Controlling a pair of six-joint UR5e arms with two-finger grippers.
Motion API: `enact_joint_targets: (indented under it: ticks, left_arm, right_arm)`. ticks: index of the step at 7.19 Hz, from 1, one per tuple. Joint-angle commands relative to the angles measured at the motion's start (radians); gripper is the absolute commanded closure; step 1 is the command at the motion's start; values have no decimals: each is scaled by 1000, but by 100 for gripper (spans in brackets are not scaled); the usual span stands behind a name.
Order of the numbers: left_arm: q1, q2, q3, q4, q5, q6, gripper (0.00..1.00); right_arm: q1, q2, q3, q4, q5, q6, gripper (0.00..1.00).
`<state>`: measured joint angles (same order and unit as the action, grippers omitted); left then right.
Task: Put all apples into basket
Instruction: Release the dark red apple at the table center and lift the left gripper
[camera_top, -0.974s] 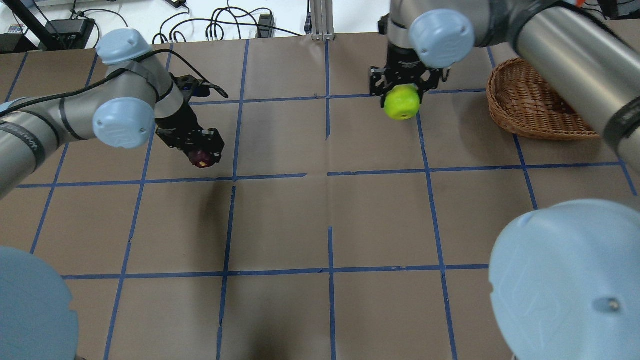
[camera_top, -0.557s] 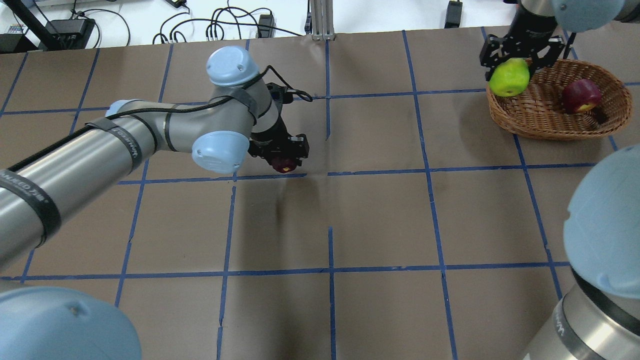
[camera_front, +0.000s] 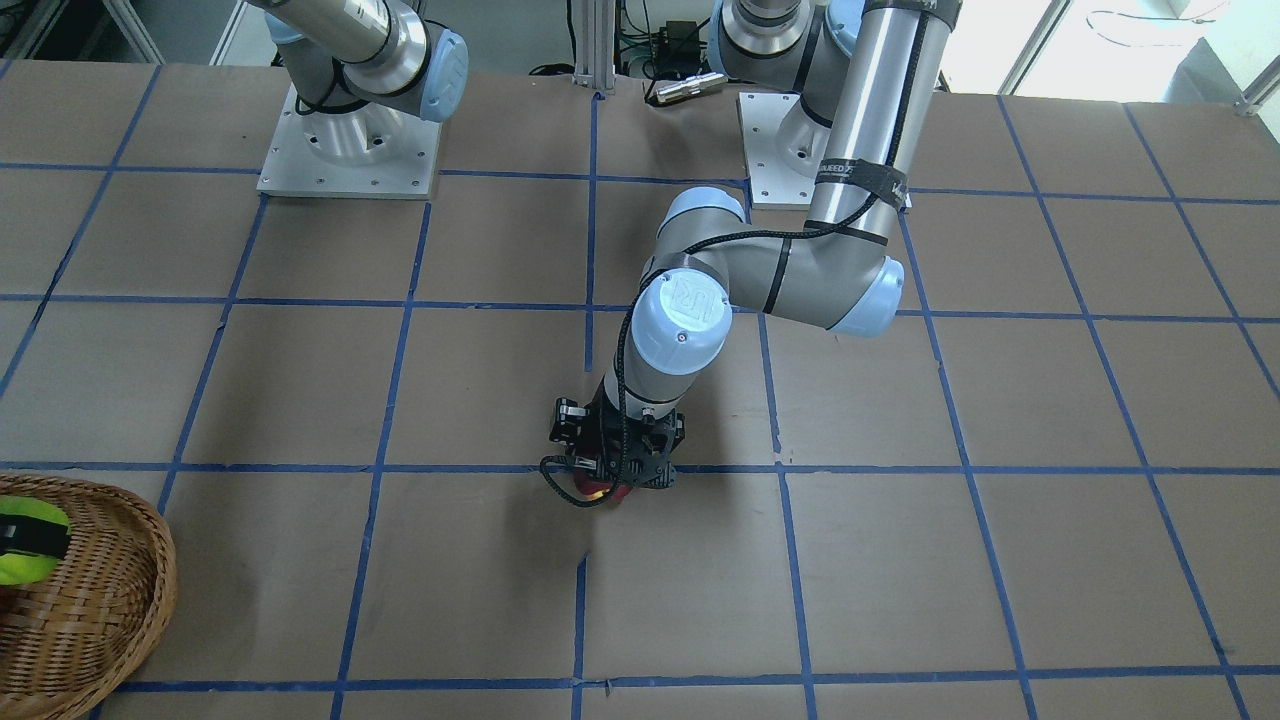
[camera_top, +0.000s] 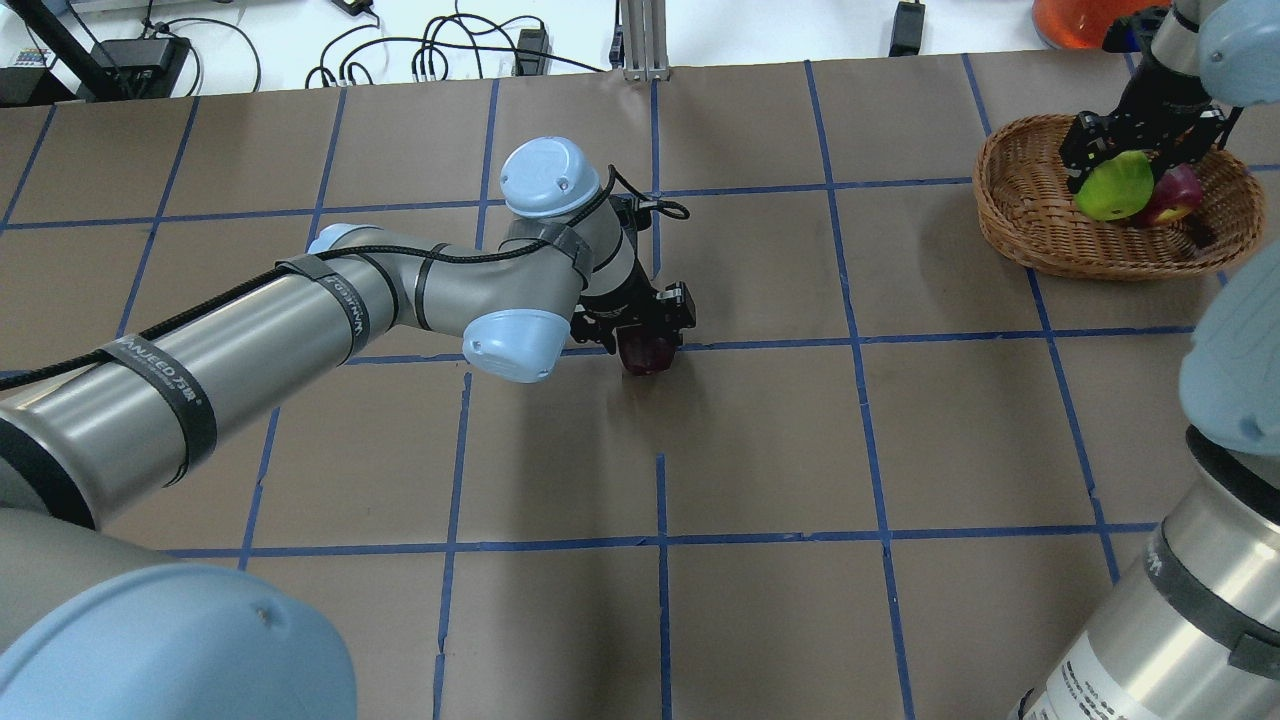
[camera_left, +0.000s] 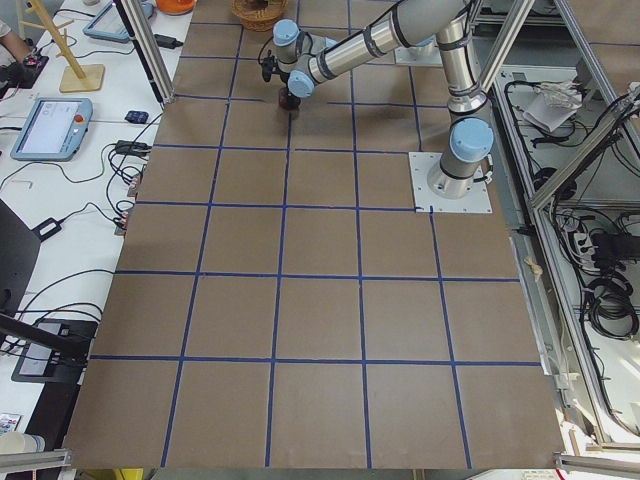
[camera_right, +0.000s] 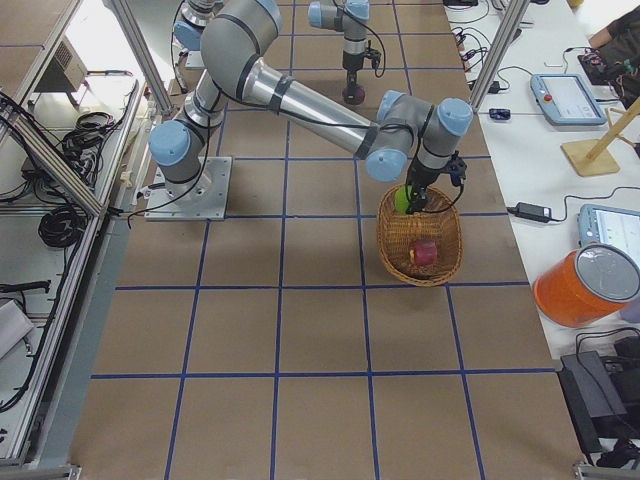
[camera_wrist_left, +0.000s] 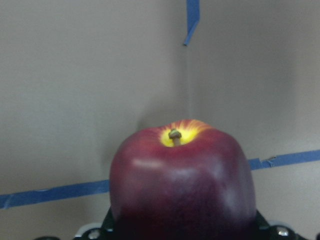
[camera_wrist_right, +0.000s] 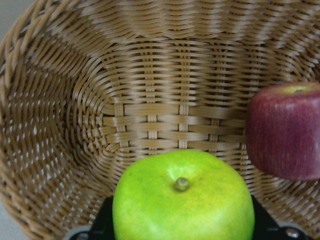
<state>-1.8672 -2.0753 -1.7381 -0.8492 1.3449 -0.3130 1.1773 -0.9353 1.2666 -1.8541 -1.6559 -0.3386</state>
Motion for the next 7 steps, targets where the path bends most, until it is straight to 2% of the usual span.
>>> enact_joint_targets:
  ticks: [1,2,3,5,6,7]
  left_arm:
    - [-1,73,8,-60,-10,-44,0]
    - [22,148,9,-159,-1,-35,0]
    - [83,206,38,-285,34,-5,0]
    - [167,311,118,-611,39,147,0]
    - [204,364,161,-752,48,202,0]
    - [244,410,189,-881,94,298,0]
  right_arm:
    - [-7,47,-1,-92,-5,-34,84]
    - [-8,49,5,-93,-4,-33,20]
    - [-10,44,-3,-90,-5,-30,0]
    - [-10,32,-6,-76,-7,-34,0]
    - [-5,3,-4,-65,-4,-34,0]
    - [22,-66,0,-3,11,-27,0]
